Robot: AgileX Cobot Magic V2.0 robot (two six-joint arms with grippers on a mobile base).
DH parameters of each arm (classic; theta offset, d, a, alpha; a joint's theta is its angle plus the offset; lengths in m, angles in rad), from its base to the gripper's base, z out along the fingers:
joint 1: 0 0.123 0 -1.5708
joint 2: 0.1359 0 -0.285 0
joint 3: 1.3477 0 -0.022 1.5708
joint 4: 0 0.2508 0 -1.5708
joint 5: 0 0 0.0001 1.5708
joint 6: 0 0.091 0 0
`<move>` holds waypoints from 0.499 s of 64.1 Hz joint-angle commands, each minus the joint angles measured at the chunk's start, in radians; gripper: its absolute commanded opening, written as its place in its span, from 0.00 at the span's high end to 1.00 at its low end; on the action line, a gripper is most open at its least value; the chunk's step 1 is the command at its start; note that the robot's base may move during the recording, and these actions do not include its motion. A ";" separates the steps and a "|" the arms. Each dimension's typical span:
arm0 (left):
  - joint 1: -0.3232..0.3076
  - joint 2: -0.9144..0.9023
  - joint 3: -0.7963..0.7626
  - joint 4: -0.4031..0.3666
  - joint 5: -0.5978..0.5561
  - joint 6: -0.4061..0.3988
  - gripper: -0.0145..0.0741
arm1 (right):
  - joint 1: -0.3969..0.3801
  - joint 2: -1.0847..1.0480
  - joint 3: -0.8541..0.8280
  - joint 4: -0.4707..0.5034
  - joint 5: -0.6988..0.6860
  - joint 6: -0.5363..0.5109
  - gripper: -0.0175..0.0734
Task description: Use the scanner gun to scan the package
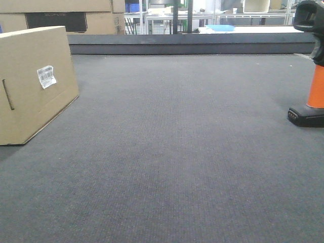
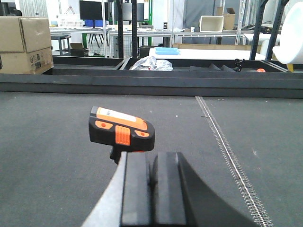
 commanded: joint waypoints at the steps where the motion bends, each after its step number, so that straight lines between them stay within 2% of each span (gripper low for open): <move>1: 0.002 -0.007 0.001 -0.001 -0.020 0.000 0.96 | -0.004 -0.006 -0.008 -0.007 -0.017 -0.008 0.98; 32: 0.009 -0.011 0.001 -0.001 -0.020 0.000 0.96 | -0.004 -0.006 -0.008 -0.007 -0.017 -0.008 0.98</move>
